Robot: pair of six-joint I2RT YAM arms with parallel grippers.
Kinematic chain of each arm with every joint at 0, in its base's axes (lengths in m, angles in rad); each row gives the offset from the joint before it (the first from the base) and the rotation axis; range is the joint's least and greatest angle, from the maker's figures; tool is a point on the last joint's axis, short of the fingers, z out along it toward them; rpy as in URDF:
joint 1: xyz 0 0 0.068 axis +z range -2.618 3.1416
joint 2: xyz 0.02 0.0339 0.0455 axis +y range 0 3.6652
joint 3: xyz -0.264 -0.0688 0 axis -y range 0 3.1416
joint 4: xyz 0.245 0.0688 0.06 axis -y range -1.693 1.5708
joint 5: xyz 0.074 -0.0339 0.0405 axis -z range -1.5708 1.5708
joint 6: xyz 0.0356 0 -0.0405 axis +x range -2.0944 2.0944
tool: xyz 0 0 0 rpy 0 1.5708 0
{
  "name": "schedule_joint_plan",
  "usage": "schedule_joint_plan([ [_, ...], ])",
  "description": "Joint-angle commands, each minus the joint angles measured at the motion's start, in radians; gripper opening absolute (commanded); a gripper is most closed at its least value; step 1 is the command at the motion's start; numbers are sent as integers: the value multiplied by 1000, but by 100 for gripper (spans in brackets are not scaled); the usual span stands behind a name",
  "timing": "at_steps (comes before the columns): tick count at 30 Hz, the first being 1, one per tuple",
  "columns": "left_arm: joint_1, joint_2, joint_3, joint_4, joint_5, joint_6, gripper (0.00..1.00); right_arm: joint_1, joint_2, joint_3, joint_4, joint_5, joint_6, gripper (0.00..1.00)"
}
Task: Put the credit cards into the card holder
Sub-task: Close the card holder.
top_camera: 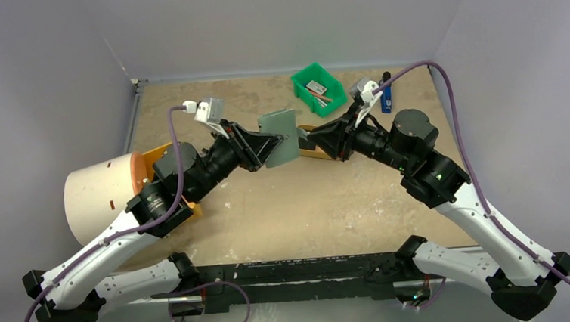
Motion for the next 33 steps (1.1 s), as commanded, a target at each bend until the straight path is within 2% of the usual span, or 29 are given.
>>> schedule_joint_plan([
  [1, -1, -25, 38, 59, -7, 15, 0, 0, -5, 1, 31, -38, 7, 26],
  [9, -1, -30, 37, 60, -4, 15, 0, 0, 15, 10, 39, -55, 8, 32],
  [14, 0, -33, 36, 60, -4, 15, 0, -1, 17, 7, 41, -61, 10, 25],
  [24, -1, -38, 34, 59, 1, 13, 0, 0, 2, -4, 77, -71, 26, 0],
  [33, -1, -18, 19, 13, -38, 84, 0, 0, -13, 58, -20, -75, 16, 0],
])
